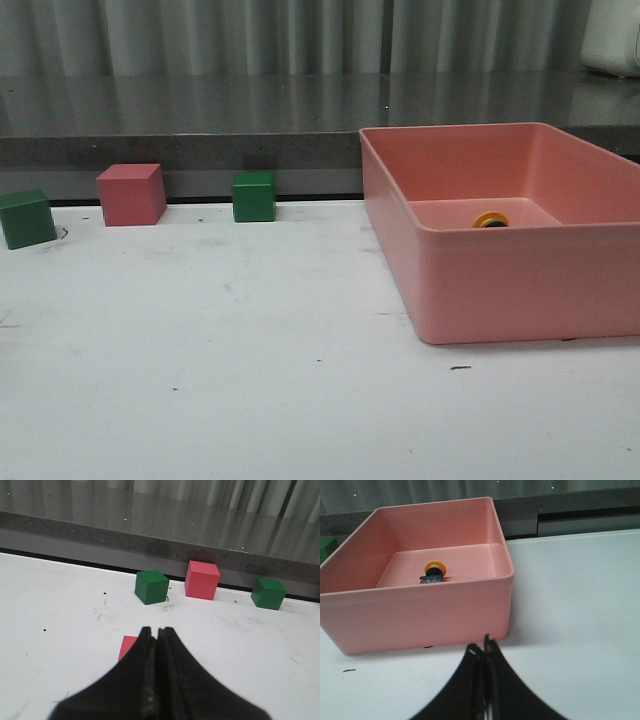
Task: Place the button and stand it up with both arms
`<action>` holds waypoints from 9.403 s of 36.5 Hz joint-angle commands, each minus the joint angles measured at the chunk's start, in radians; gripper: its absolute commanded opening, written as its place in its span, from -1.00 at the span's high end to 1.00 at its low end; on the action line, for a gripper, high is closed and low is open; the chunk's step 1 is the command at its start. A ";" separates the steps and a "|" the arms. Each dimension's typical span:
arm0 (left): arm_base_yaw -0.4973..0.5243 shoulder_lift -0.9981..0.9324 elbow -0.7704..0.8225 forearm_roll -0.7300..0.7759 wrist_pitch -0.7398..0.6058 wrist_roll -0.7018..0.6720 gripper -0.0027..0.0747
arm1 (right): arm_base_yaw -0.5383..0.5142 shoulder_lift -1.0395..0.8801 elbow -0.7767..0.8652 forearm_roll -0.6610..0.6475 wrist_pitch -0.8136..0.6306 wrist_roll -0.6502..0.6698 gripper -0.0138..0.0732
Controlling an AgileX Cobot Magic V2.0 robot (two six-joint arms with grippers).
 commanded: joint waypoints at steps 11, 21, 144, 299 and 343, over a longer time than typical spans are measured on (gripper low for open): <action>0.002 -0.021 0.004 0.031 -0.340 -0.002 0.98 | -0.003 -0.017 -0.006 0.100 -0.123 -0.008 0.84; 0.002 0.055 -0.250 0.052 -0.127 -0.002 0.98 | -0.003 0.031 -0.184 0.070 -0.033 -0.009 0.82; 0.002 0.419 -0.488 0.054 0.017 -0.002 -0.53 | 0.165 1.829 -1.638 0.040 0.659 0.100 0.14; 0.002 0.419 -0.488 0.054 -0.016 -0.002 -0.53 | 0.255 0.295 -0.458 -0.124 0.106 0.014 0.84; -0.465 1.050 -0.814 0.034 0.004 -0.002 -0.53 | 0.255 0.276 -0.458 -0.124 0.104 0.014 0.84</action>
